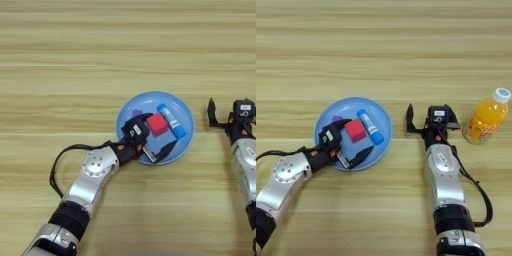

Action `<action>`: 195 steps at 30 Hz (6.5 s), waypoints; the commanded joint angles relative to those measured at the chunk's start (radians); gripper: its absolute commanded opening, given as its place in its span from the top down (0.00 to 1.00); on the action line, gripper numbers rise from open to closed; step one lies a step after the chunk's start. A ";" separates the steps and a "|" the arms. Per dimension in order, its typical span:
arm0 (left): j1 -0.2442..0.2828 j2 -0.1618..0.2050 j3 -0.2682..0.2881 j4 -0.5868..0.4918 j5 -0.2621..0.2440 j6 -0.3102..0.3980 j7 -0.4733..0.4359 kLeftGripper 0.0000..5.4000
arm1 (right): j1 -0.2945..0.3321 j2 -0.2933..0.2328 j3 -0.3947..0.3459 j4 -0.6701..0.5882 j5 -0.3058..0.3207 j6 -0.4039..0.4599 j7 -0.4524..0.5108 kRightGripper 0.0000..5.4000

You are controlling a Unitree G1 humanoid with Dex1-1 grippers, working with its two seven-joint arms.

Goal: Move the objects on the table

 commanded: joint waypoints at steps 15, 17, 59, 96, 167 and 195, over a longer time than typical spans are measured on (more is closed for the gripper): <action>-0.023 0.001 0.001 0.041 0.026 -0.018 0.016 0.00 | -0.018 0.004 0.008 0.010 0.003 -0.002 0.001 0.00; -0.023 0.001 0.001 0.043 0.026 -0.019 0.018 0.00 | -0.018 0.004 0.008 0.009 0.004 -0.002 0.001 0.00; -0.047 0.006 0.023 0.062 0.048 -0.016 0.049 0.57 | -0.020 0.008 0.014 0.005 0.003 0.001 -0.007 0.00; -0.132 0.012 0.276 0.032 0.030 0.004 0.385 0.57 | -0.023 0.007 0.016 0.011 0.000 -0.004 -0.008 0.00; -0.295 0.008 0.419 0.503 -0.021 -0.296 0.479 0.00 | 0.036 -0.024 0.068 -0.130 -0.066 0.010 0.011 0.00; -0.270 -0.017 0.406 0.466 0.002 -0.303 0.508 0.00 | 0.072 -0.079 0.299 -0.473 -0.076 0.449 0.301 0.00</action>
